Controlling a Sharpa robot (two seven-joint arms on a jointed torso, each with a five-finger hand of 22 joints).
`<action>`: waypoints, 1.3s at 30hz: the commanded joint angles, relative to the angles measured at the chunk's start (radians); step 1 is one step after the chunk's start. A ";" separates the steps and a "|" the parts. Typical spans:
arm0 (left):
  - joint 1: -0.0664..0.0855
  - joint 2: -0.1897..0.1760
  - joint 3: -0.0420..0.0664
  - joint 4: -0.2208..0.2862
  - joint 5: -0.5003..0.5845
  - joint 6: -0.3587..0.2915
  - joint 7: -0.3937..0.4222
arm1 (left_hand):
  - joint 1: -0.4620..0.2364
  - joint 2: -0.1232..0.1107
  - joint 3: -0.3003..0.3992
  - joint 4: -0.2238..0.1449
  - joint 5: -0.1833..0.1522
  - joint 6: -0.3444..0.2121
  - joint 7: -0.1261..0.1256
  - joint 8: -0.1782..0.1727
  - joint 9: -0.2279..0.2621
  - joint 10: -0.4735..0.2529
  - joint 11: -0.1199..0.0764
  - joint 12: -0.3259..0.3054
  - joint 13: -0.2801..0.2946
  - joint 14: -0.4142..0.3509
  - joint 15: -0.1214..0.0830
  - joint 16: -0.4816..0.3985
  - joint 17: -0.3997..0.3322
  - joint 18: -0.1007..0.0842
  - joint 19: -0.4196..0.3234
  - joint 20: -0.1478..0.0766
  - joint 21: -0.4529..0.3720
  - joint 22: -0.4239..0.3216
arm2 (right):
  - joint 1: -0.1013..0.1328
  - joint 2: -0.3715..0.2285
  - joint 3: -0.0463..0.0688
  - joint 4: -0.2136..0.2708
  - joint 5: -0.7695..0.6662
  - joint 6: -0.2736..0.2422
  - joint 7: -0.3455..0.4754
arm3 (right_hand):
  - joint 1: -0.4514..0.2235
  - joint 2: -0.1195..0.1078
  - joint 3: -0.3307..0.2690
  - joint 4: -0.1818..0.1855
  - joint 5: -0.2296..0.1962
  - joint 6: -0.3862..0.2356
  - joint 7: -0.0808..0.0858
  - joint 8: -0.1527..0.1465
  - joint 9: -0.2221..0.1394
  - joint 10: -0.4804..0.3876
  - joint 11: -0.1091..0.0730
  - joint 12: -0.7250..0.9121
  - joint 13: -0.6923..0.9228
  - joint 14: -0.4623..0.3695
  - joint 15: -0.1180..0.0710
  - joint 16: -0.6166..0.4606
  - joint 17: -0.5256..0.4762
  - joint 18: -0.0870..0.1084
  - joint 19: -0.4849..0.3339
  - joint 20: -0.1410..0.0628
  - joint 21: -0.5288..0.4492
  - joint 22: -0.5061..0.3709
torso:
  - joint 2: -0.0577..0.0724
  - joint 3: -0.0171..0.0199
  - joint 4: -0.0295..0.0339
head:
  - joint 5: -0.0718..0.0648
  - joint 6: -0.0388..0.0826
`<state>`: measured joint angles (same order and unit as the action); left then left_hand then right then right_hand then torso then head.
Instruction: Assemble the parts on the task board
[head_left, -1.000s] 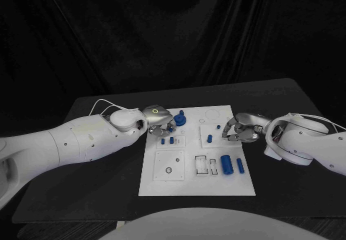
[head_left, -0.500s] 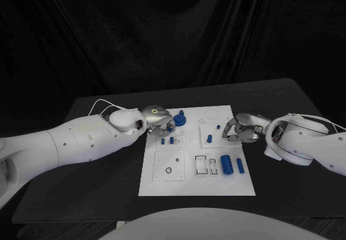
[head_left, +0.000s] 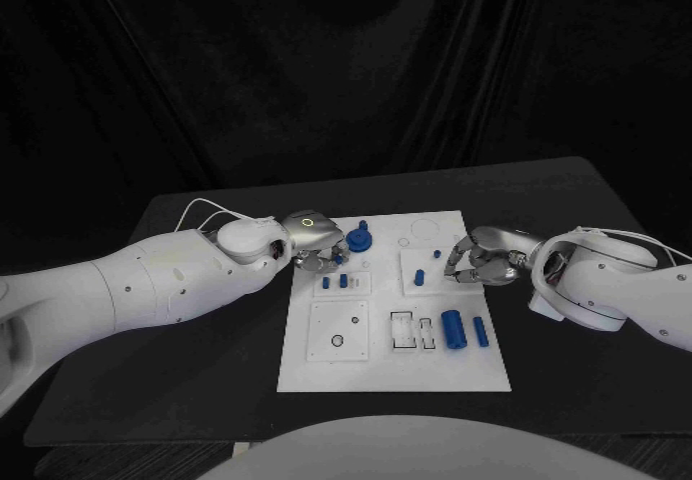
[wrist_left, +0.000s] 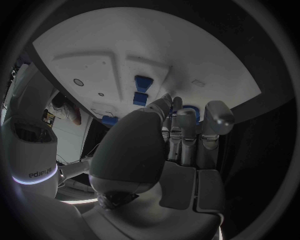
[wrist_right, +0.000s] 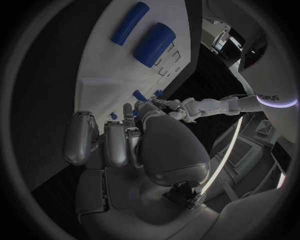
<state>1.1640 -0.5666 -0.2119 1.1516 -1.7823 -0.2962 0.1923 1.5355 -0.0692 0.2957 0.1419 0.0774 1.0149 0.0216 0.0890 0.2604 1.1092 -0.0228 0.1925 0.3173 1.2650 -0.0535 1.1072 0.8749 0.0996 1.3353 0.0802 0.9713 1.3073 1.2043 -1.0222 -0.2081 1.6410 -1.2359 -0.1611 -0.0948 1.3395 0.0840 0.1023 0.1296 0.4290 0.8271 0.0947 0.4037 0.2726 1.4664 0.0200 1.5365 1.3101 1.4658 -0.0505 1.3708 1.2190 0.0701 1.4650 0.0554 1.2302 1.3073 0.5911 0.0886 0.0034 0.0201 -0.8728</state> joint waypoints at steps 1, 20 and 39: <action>-0.002 0.000 0.000 0.000 -0.003 0.013 0.001 | 0.003 -0.009 0.001 -0.005 0.004 0.001 -0.003 0.004 0.000 -0.008 0.001 0.000 0.002 -0.008 0.002 -0.007 -0.002 0.008 -0.007 -0.002 -0.007 0.120 | -0.003 -0.002 0.001 0.001 -0.001 0.003 -0.017 | 0.010 -0.004 0.003 -0.002 0.003 0.006 0.000 0.003 0.001 0.061 -0.008 -0.007 0.184 0.043 -0.009 -0.006 -0.002 0.001 0.009 -0.007 -0.004 0.168 | 0.000 0.0001 0.0001 | 0.000 0.000; -0.002 0.006 0.000 -0.005 -0.003 0.023 -0.002 | -0.014 -0.015 -0.001 0.004 -0.011 -0.045 -0.014 -0.019 -0.008 -0.021 0.000 -0.005 -0.002 -0.012 0.003 -0.014 -0.007 0.008 -0.010 -0.001 -0.015 0.119 | -0.003 -0.001 0.001 0.001 -0.001 0.005 -0.019 | 0.010 -0.004 0.003 -0.002 0.003 0.006 0.000 0.003 0.001 0.061 -0.008 -0.007 0.184 0.043 -0.009 -0.006 -0.002 0.001 0.009 -0.007 -0.004 0.168 | 0.000 0.0001 -0.0002 | 0.002 0.000; -0.002 0.001 0.000 -0.009 -0.003 0.018 -0.015 | -0.028 -0.027 0.000 0.016 -0.018 -0.090 -0.030 -0.026 -0.017 -0.040 0.009 -0.021 -0.012 -0.016 0.004 -0.023 -0.016 0.010 -0.012 0.000 -0.027 0.117 | -0.003 -0.004 0.001 0.003 -0.001 0.004 -0.019 | 0.009 -0.005 0.005 -0.004 0.003 0.008 -0.001 0.003 0.002 0.060 -0.009 -0.008 0.183 0.043 -0.009 -0.007 -0.003 0.001 0.009 -0.008 -0.005 0.168 | 0.000 -0.0003 -0.0002 | 0.004 0.000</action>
<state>1.1637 -0.5643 -0.2122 1.1426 -1.7825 -0.2790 0.1805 1.5105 -0.0942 0.2953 0.1538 0.0644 0.9301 -0.0090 0.0658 0.2436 1.0740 -0.0137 0.1736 0.3060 1.2557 -0.0492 1.0885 0.8611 0.0997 1.3280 0.0803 0.9476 1.3073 1.2038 -1.0234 -0.2084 1.6413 -1.2358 -0.1591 -0.0969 1.3431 0.0800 0.1050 0.1268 0.4290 0.8270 0.0947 0.4037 0.2733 1.4663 0.0200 1.5348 1.3101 1.4658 -0.0504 1.3668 1.2168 0.0700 1.4651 0.0555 1.2302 1.3078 0.5912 0.0886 0.0032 0.0239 -0.8728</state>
